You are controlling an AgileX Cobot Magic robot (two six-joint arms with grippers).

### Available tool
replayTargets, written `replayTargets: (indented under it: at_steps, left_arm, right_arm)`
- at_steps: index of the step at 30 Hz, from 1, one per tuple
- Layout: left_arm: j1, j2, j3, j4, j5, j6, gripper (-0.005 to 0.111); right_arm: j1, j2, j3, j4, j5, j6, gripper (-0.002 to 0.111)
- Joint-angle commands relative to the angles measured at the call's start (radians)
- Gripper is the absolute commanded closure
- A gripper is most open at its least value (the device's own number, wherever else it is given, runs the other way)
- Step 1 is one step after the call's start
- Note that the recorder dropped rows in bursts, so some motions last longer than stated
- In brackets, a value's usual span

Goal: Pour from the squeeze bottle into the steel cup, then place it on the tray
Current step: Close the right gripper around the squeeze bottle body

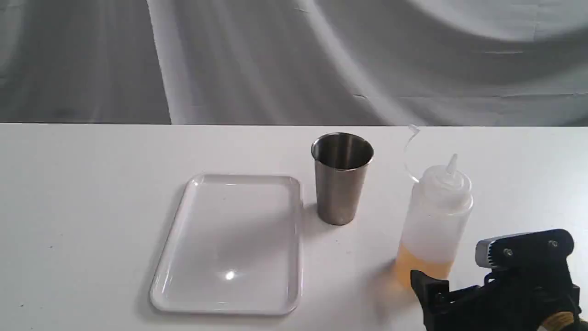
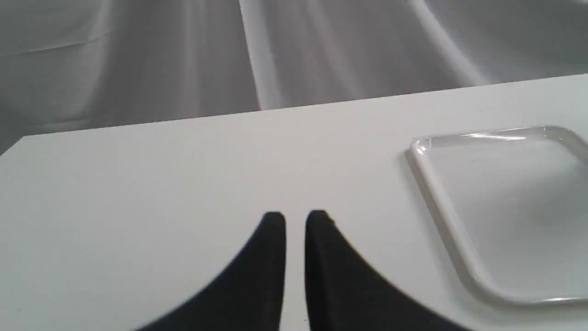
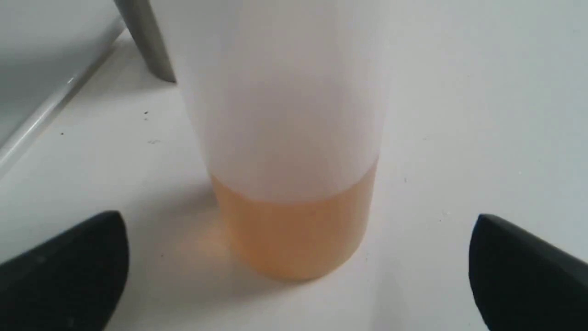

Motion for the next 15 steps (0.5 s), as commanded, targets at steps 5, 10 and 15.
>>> replayTargets:
  at_steps: [5,10,15]
  left_arm:
    - [-0.001,-0.005,0.004,0.002,-0.007,-0.002,0.098]
    - [-0.001,-0.005,0.004,0.002,-0.007,-0.002,0.098]
    - [-0.001,-0.005,0.004,0.002,-0.007,-0.002,0.098]
  right_arm:
    - [0.004,0.002,-0.008,0.02,-0.01,0.0,0.005]
    - [0.004,0.002,-0.053,0.02,0.017,-0.009,0.005]
    - [0.004,0.033,-0.107,0.038,0.065,-0.025,0.005]
